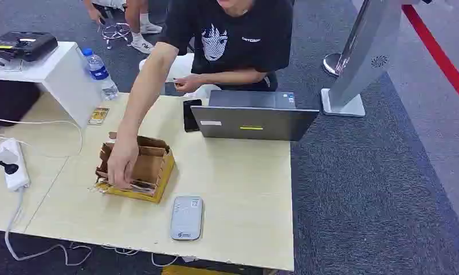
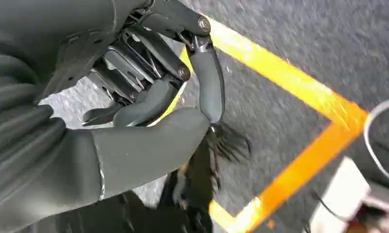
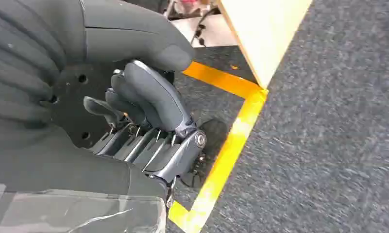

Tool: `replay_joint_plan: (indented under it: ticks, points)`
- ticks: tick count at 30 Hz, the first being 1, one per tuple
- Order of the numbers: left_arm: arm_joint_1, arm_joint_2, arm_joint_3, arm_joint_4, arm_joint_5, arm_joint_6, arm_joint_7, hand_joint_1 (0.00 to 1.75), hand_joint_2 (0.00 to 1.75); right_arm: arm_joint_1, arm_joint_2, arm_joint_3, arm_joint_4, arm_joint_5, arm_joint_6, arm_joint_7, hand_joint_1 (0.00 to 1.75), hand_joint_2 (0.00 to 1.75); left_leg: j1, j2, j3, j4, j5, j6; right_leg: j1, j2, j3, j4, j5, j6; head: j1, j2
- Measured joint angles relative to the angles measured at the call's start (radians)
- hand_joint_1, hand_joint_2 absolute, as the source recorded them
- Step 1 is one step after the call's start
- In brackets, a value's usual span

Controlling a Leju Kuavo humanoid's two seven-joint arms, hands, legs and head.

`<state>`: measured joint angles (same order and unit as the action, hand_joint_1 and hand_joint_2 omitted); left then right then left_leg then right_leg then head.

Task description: Pass the card to the sensor for recognition and then transmit it.

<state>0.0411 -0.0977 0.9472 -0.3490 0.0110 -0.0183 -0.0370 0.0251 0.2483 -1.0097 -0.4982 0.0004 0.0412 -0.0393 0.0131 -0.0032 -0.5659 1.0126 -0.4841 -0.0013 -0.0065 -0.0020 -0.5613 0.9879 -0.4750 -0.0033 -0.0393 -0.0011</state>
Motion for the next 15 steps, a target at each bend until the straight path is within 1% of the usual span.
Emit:
replay_joint_plan:
  ticks: [6, 15]
  points:
    - [0.089, -0.016, -0.045, -0.118, 0.036, -0.008, -0.027, 1.75, 1.75, 0.000, 0.003, -0.046, 0.015, -0.008, 0.049, -0.064, 1.75, 1.75, 0.000, -0.002, -0.001, 0.000, 0.000, 0.000, 0.000, -0.002, 0.000, 0.000, -0.001, 0.000, 0.000, 0.000]
    - [0.230, -0.064, -0.122, -0.344, 0.084, -0.093, -0.054, 1.75, 1.75, -0.001, 0.007, -0.128, 0.048, -0.024, 0.133, -0.167, 1.75, 1.75, 0.000, -0.002, 0.001, 0.000, 0.000, 0.000, 0.000, -0.002, 0.000, 0.000, -0.001, 0.000, 0.000, 0.000]
